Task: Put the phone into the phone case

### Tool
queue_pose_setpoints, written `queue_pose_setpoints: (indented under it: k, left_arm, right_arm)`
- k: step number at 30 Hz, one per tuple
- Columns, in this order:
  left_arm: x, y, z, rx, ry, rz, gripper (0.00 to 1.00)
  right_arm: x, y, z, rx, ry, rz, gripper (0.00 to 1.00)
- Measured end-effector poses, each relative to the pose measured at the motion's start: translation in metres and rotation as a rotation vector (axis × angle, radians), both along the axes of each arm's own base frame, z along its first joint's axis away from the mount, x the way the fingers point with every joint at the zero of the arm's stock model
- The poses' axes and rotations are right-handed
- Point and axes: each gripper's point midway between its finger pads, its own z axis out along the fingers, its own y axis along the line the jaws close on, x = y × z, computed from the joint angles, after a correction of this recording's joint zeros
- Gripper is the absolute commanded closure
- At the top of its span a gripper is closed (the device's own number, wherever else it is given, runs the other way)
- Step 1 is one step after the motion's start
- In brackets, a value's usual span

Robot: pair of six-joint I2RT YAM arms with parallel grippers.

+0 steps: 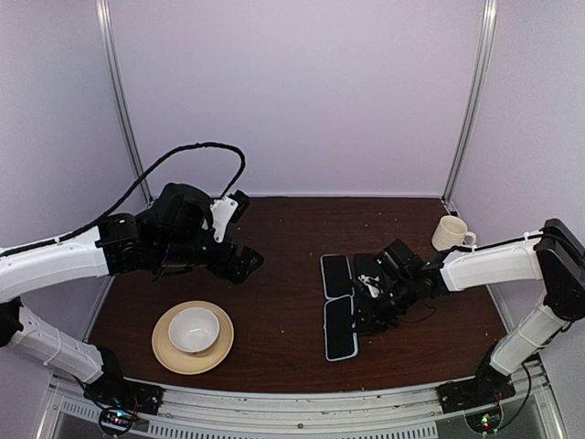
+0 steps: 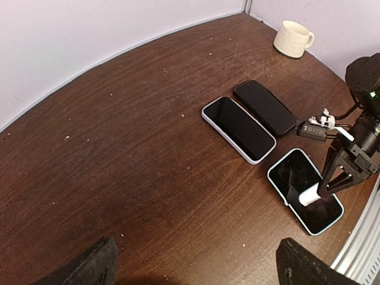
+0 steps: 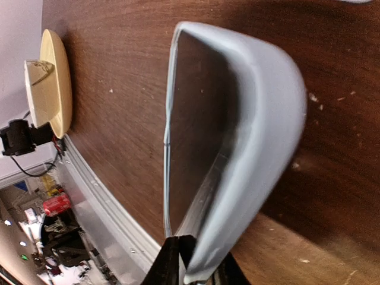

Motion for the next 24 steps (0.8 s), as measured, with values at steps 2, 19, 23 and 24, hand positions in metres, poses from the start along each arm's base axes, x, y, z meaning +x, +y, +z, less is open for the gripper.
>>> queue_pose_setpoints:
  k: [2,19,23,24]
  left_arm:
    - [0.001,0.002,-0.001,0.003,0.007,0.009,0.03]
    - [0.105,0.176,-0.007,0.005,0.112,0.509,0.03]
    - [0.12,0.251,-0.012,0.034,0.099,0.708,0.02]
    - [0.119,0.263,-0.015,0.049,0.098,0.737,0.02]
  right_arm:
    - [0.0,-0.005,-0.005,-0.017,0.002,-0.006,0.62]
    - [0.092,-0.066,0.068,-0.267,-0.346,-0.037,0.01]
    - [0.133,-0.132,0.113,-0.353,-0.617,-0.217,0.0]
    - [0.141,-0.151,0.119,-0.375,-0.668,-0.273,0.01]
